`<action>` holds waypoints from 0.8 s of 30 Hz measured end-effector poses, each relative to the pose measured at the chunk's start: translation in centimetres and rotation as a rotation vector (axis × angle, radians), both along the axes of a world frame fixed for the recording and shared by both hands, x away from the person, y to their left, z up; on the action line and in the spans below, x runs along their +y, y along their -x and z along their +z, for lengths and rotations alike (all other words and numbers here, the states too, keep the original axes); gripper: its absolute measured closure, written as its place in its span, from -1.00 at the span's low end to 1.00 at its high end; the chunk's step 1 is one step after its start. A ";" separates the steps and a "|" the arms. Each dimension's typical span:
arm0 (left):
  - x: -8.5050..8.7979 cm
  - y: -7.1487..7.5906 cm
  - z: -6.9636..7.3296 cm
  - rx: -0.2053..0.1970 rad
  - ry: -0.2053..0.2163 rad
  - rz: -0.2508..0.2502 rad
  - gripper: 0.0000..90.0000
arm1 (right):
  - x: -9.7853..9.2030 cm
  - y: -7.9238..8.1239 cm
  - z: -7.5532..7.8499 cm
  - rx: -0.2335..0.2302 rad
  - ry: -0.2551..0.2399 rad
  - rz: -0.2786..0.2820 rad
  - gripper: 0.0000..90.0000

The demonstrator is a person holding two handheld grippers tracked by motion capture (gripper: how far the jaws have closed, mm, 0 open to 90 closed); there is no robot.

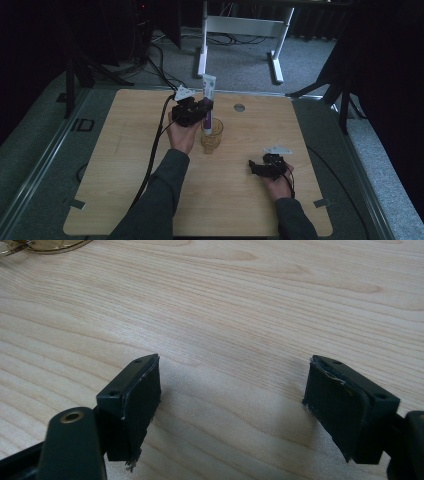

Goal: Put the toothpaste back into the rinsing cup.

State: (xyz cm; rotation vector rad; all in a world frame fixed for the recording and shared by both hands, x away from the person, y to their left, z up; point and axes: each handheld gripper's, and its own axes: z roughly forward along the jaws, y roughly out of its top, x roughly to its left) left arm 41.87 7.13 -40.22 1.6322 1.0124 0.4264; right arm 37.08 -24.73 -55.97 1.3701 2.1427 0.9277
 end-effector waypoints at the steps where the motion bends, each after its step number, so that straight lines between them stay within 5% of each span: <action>1: -0.1 0.0 0.0 -0.002 -0.004 0.000 0.59 | 0.0 0.0 0.0 -0.001 0.000 0.001 -0.50; 24: -0.6 -1.6 -1.2 -0.022 0.003 0.028 0.59 | 0.0 -0.1 0.0 -0.001 0.001 0.003 -0.50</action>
